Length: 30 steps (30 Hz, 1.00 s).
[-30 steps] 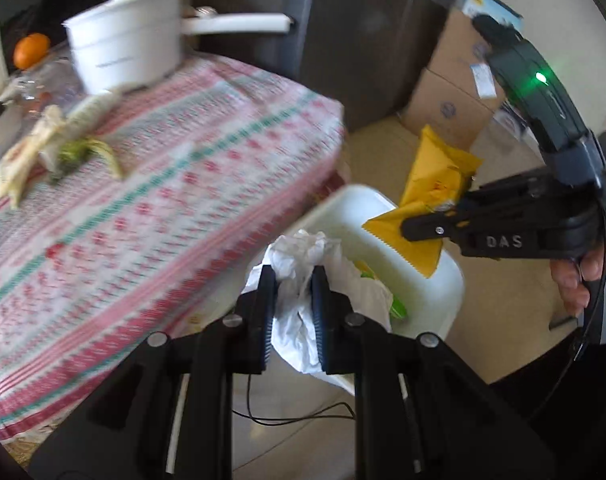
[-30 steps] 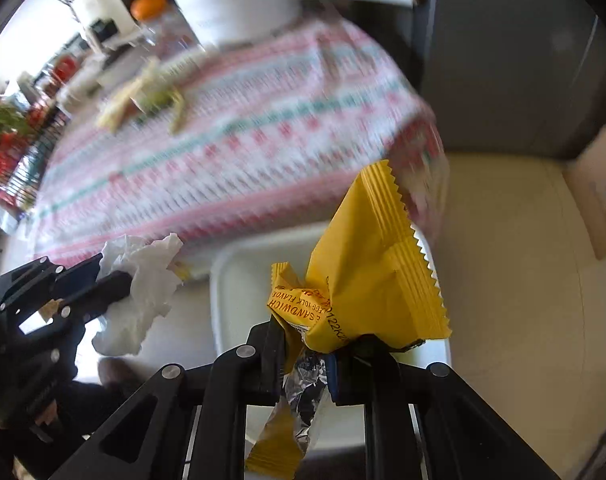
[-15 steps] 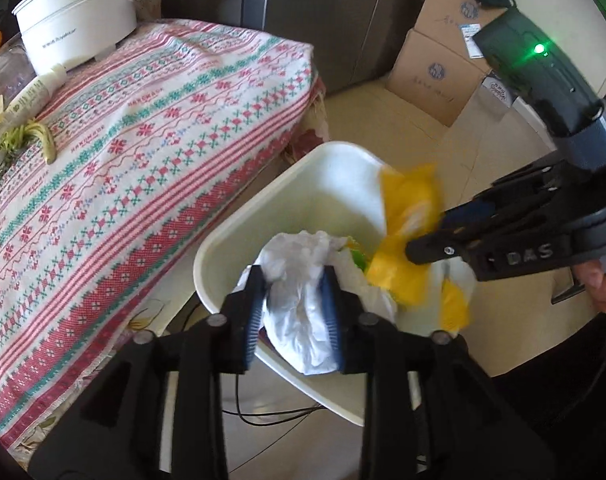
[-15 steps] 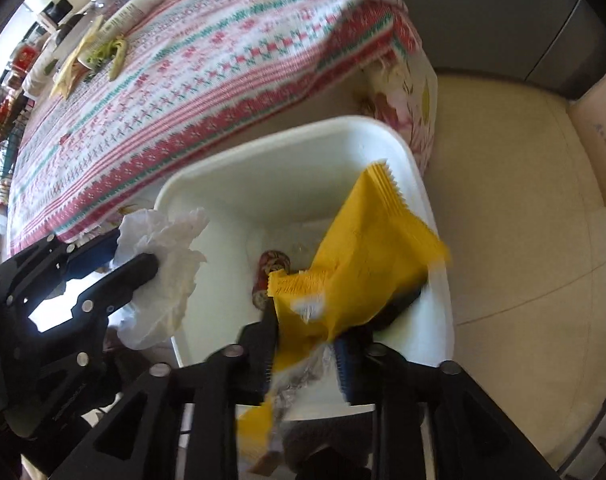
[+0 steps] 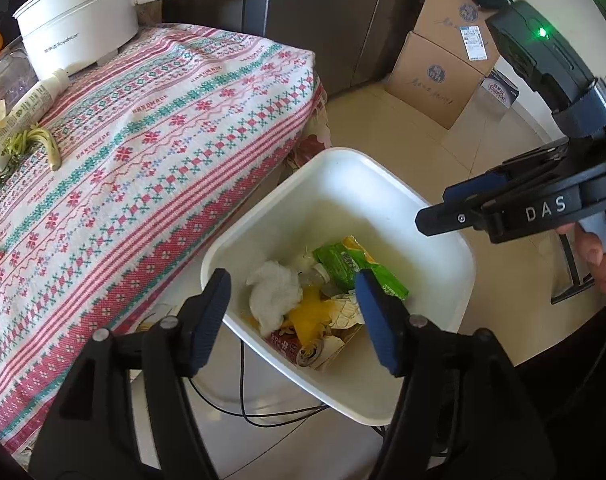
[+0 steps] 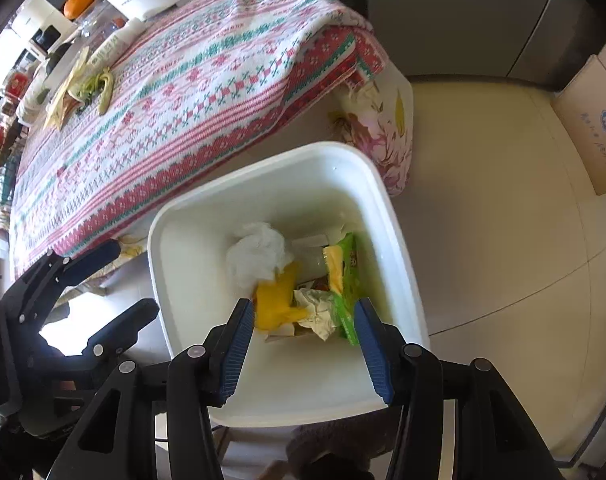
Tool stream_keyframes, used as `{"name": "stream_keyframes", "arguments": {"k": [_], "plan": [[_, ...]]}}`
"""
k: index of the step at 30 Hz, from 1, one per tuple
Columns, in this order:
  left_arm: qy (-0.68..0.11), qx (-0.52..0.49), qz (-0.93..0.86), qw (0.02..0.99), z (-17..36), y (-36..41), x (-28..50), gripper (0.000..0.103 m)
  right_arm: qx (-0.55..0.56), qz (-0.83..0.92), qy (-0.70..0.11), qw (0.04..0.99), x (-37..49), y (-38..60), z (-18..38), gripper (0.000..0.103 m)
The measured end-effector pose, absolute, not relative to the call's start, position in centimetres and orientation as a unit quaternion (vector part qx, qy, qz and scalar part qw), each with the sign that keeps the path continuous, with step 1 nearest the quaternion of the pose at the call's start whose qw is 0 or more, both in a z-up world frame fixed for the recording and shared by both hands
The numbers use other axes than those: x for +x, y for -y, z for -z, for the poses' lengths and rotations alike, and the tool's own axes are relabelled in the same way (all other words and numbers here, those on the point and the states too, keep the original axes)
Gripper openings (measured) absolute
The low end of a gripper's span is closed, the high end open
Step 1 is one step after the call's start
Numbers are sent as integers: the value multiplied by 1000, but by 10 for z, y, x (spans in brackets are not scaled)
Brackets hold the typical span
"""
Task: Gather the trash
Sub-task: 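Move both tools back over the table toward the beige pouch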
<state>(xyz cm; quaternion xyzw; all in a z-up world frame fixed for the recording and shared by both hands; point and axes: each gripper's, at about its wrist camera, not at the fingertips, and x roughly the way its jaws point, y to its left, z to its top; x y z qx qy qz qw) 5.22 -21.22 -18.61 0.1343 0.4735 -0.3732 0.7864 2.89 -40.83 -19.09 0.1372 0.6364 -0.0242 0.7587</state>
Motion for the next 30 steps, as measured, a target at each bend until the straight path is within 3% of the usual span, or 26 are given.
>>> {"name": "stream_keyframes", "arguments": {"k": [12, 16, 26, 30], "plan": [[-458, 129, 328, 816, 159, 180, 64, 76, 141, 32, -617, 773, 35, 409, 176, 55], [-450, 126, 309, 828, 149, 166, 72, 80, 128, 32, -602, 787, 40, 400, 166, 63], [-435, 116, 252, 856, 126, 126, 102, 86, 86, 20, -550, 831, 67, 358, 132, 69], [-427, 109, 219, 870, 119, 107, 120, 88, 80, 17, -531, 843, 81, 341, 123, 79]]}}
